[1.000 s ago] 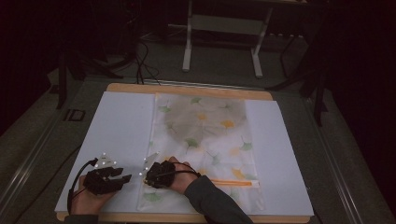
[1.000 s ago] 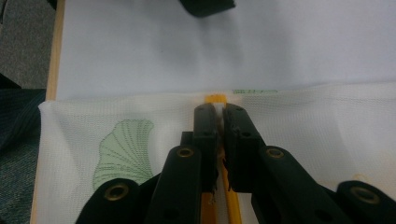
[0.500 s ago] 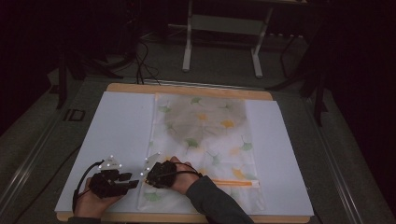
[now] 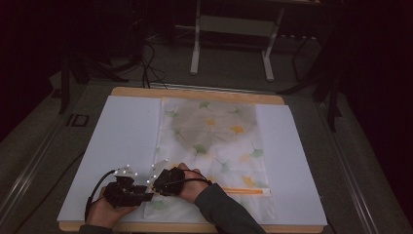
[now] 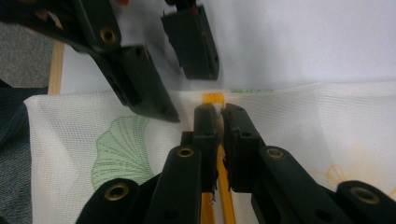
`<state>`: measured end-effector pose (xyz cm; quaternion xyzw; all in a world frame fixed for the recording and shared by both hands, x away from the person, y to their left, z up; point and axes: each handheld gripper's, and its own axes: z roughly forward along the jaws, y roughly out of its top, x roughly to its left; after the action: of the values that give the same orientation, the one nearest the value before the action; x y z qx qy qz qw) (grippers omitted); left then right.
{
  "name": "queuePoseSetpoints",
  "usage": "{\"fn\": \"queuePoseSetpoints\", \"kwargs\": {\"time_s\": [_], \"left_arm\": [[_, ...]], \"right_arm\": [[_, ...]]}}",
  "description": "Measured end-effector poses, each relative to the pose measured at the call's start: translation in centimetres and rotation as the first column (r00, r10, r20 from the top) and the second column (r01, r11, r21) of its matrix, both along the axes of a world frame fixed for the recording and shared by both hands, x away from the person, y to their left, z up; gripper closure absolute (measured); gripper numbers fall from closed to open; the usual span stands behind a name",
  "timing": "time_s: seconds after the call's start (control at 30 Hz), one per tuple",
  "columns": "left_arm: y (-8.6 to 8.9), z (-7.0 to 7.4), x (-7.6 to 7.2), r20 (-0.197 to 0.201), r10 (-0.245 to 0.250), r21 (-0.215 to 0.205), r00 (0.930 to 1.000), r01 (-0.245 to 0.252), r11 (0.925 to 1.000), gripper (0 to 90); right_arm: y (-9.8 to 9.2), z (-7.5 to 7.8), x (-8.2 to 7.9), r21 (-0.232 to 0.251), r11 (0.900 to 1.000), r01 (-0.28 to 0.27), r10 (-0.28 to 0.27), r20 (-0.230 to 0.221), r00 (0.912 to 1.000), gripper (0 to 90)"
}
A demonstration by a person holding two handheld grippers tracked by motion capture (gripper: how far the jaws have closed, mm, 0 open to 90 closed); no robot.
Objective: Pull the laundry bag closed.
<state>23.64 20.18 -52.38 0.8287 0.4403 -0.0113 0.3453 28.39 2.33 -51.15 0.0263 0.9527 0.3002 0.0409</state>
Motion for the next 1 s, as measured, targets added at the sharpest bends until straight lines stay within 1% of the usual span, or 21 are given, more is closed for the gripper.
{"fn": "queuePoseSetpoints", "kwargs": {"time_s": [0.1,0.13,0.17,0.2,0.27,0.4,0.43,0.5,0.57,0.7,0.77,0.83,1.0], "left_arm": [[-0.2,-0.1,0.1,-0.008,-0.002,-0.002,1.0,0.002,1.0,56.0],[-0.4,-0.3,0.2,-0.02,-0.004,-0.019,0.9998,0.004,0.9998,55.9],[-0.4,-0.3,0.2,-0.02,-0.004,-0.019,0.9998,0.004,0.9998,56.0],[-0.5,-0.4,0.4,-0.029,0.002,-0.029,0.9996,-0.003,0.9996,56.0],[-0.6,-0.4,0.4,-0.033,-0.001,-0.037,0.9995,0.0,0.9993,56.0],[-0.6,-0.4,0.5,-0.038,-0.005,-0.036,0.9993,0.004,0.9993,58.4],[-0.9,-0.6,0.6,-0.043,-0.021,-0.036,0.9988,0.019,0.9991,65.1],[-1.1,-0.6,0.6,-0.045,-0.036,-0.029,0.9983,0.035,0.999,69.7],[-1.1,-0.6,0.7,-0.048,-0.037,-0.022,0.9982,0.036,0.9991,73.5],[-1.1,-0.7,0.7,-0.054,-0.038,-0.022,0.9978,0.037,0.9991,84.0],[-1.2,-0.8,0.7,-0.055,-0.042,-0.02,0.9976,0.041,0.999,86.8],[-1.2,-0.8,0.7,-0.053,-0.043,-0.018,0.9977,0.042,0.999,87.7],[-1.1,-0.7,0.7,-0.05,-0.035,-0.036,0.9981,0.033,0.9988,88.5]], "right_arm": [[0.0,0.2,0.0,0.001,1.0,0.001,-0.001,0.003,1.0,84.2],[-0.1,0.3,0.0,-0.002,1.0,-0.002,0.002,0.007,1.0,84.2],[-0.1,0.3,0.0,-0.002,1.0,-0.002,0.002,0.007,1.0,84.2],[-0.2,0.5,-0.1,-0.002,1.0,-0.003,0.003,0.011,0.9999,84.2],[-0.2,0.6,-0.1,-0.003,1.0,-0.003,0.003,0.018,0.9998,84.2],[-0.3,0.8,-0.1,0.0,1.0,-0.005,0.005,0.024,0.9997,84.2],[-0.4,1.0,-0.1,0.003,1.0,-0.008,0.008,0.026,0.9996,84.3],[-0.4,1.0,-0.1,0.003,1.0,-0.008,0.008,0.027,0.9996,84.2],[-0.4,0.9,-0.1,0.005,1.0,-0.012,0.012,0.028,0.9995,84.3],[-0.5,0.8,-0.1,0.006,1.0,-0.013,0.013,0.026,0.9996,84.2],[-0.6,0.7,-0.1,0.005,1.0,-0.017,0.017,0.025,0.9995,84.3],[-0.7,0.6,0.0,0.006,1.0,-0.022,0.021,0.021,0.9996,84.3],[-0.9,0.4,0.1,0.008,1.0,-0.027,0.027,0.009,0.9996,84.4]]}}
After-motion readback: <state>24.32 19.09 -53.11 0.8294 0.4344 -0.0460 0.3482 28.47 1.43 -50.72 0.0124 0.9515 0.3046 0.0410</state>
